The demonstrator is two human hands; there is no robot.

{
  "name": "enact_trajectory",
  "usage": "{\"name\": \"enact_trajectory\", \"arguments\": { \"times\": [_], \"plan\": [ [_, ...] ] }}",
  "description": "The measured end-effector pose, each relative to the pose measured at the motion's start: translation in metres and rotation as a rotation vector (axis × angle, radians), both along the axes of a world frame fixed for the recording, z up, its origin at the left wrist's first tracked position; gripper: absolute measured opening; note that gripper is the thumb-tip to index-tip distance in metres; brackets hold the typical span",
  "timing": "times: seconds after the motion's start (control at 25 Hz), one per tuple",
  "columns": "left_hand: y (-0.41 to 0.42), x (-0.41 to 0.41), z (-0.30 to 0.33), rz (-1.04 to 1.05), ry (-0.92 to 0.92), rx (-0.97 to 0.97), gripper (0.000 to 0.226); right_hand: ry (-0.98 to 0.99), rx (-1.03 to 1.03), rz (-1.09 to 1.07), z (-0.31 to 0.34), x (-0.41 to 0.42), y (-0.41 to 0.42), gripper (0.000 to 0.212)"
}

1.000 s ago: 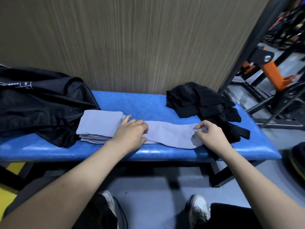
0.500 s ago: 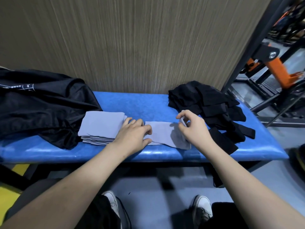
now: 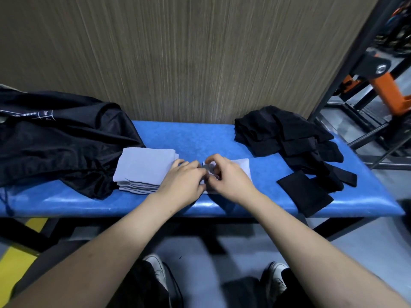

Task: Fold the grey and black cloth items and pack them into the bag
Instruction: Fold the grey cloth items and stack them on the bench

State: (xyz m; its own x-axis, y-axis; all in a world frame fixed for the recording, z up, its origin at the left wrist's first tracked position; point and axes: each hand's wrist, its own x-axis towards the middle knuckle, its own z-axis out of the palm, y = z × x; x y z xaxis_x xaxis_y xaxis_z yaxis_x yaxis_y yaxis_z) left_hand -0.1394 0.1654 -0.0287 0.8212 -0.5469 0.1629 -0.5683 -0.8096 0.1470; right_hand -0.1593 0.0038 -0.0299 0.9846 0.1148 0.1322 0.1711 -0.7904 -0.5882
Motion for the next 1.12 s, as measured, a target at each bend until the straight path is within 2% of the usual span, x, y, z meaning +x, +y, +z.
{"name": "enact_trajectory", "arguments": {
  "times": [0.16, 0.32, 0.4, 0.52, 0.64, 0.72, 0.88, 0.96, 1.04, 1.12],
  "plan": [
    [0.001, -0.001, 0.0, 0.031, 0.016, -0.129, 0.013, 0.118, 0.199, -0.034, 0.012, -0.004, -0.011, 0.023],
    [-0.004, -0.003, 0.003, 0.058, 0.054, -0.031, 0.034, 0.184, 0.444, -0.055, 0.022, -0.014, -0.032, 0.016],
    [-0.008, -0.003, 0.004, 0.085, 0.043, -0.003, 0.036, 0.105, 0.397, -0.088, 0.024, -0.018, -0.047, 0.017],
    [-0.012, -0.004, 0.002, 0.118, 0.015, -0.009, 0.035, -0.045, 0.068, -0.15, 0.02, -0.019, -0.075, 0.019],
    [-0.015, -0.003, 0.001, 0.141, 0.031, -0.016, 0.034, 0.094, -0.061, -0.153, 0.012, -0.025, -0.088, 0.038],
    [-0.016, -0.003, 0.0, 0.152, 0.038, -0.024, 0.038, 0.143, -0.015, -0.123, 0.009, -0.029, -0.086, 0.046],
    [-0.018, -0.003, 0.0, 0.138, 0.058, -0.098, 0.05, 0.083, 0.114, -0.107, 0.008, -0.028, -0.073, 0.05],
    [-0.022, -0.003, 0.0, 0.157, 0.109, -0.156, 0.055, 0.105, 0.177, -0.146, 0.009, -0.026, -0.069, 0.058],
    [-0.026, 0.0, -0.002, 0.206, 0.132, -0.2, 0.05, 0.171, 0.268, -0.202, 0.012, -0.023, -0.067, 0.067],
    [-0.029, 0.005, -0.002, 0.257, 0.152, -0.222, 0.04, 0.211, 0.333, -0.234, 0.012, -0.019, -0.068, 0.06]
  ]
}}
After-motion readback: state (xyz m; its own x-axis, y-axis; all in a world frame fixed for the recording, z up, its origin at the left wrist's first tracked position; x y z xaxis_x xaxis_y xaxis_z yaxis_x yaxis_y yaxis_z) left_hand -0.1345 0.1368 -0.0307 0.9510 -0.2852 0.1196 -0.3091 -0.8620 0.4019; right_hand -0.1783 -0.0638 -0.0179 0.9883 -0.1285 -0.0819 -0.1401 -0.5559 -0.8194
